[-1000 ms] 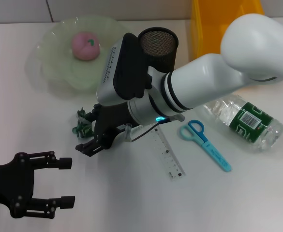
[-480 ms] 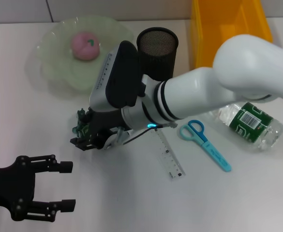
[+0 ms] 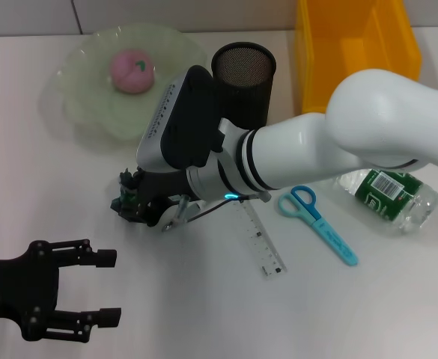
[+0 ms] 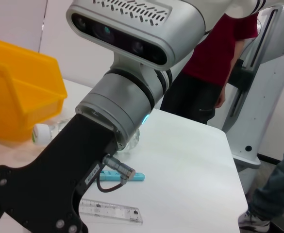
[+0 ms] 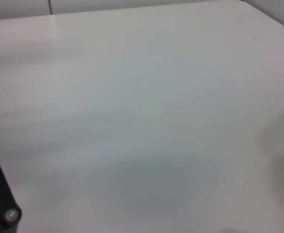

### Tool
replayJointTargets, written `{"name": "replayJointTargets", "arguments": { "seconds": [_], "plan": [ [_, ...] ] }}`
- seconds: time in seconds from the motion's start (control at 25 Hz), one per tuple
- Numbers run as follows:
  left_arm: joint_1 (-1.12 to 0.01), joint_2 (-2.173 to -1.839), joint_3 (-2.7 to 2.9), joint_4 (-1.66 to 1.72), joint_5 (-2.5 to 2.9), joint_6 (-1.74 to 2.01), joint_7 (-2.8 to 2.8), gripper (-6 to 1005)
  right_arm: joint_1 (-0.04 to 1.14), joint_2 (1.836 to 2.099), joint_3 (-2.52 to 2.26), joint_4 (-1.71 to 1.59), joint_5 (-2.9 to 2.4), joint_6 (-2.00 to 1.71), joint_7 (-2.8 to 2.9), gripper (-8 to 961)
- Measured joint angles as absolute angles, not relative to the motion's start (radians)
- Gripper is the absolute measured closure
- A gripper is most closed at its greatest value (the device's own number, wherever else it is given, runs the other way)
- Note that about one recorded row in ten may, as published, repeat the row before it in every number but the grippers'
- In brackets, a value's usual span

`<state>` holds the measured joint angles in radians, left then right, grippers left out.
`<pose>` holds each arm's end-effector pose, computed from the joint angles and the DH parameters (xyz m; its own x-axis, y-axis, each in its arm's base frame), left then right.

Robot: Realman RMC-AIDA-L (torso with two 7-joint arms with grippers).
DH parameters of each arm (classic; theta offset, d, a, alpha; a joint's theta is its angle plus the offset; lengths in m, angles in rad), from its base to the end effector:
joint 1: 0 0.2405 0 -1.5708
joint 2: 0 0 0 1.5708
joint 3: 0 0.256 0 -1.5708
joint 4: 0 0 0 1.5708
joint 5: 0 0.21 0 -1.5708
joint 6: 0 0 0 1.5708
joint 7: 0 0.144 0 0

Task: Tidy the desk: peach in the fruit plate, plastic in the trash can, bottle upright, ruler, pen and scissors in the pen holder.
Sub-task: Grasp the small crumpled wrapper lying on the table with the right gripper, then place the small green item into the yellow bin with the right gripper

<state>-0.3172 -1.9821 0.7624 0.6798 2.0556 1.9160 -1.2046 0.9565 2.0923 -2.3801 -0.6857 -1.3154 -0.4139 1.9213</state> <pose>-0.3113 0.2315 0.0309 0.8432 0.3178 0.4336 0.3250 -0.9438 0.0596 0.1018 0.3466 -0.1907 0.9848 -0.1568 -0.0746 -0.1705 -0.9548 -0.2437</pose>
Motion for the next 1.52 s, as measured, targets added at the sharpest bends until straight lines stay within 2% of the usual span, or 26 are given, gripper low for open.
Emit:
{"name": "replayJointTargets", "arguments": {
  "seconds": [0.48, 0.72, 0.88, 1.04, 1.08, 1.12, 1.16, 1.32, 1.52],
  "plan": [
    [-0.318, -1.983, 0.760, 0.678, 2.056, 1.916, -1.205, 171, 0.950, 2.092, -2.393, -0.691, -1.314, -0.421, 1.926, 684],
    [-0.313, -1.982, 0.761, 0.678, 2.055, 1.916, -1.206, 171, 0.920, 2.092, -2.384, -0.717, -1.314, -0.428, 1.916, 887],
    [-0.312, -1.982, 0.761, 0.678, 2.055, 1.918, -1.206, 171, 0.897, 2.092, -2.381, -0.738, -1.314, -0.429, 1.911, 941],
    [-0.311, -1.982, 0.761, 0.678, 2.055, 1.921, -1.206, 171, 0.804, 2.084, -2.274, -0.799, -1.318, -0.497, 1.839, 946],
    [-0.314, -1.982, 0.761, 0.678, 2.055, 1.922, -1.206, 171, 0.765, 2.083, -2.215, -0.818, -1.318, -0.543, 1.800, 943],
    [-0.316, -1.982, 0.761, 0.678, 2.055, 1.923, -1.206, 171, 0.679, 2.082, -2.073, -0.852, -1.318, -0.654, 1.720, 941],
    [-0.316, -1.982, 0.761, 0.678, 2.055, 1.923, -1.206, 171, 0.679, 2.082, -2.073, -0.852, -1.318, -0.654, 1.720, 938],
    [-0.320, -1.982, 0.761, 0.679, 2.056, 1.926, -1.209, 171, 0.521, 2.084, -1.750, -0.890, -1.316, -0.916, 1.607, 926],
    [-0.330, -1.982, 0.761, 0.679, 2.055, 1.929, -1.218, 171, 0.406, 2.086, -1.513, -0.883, -1.246, -1.154, 1.442, 912]
  ]
}}
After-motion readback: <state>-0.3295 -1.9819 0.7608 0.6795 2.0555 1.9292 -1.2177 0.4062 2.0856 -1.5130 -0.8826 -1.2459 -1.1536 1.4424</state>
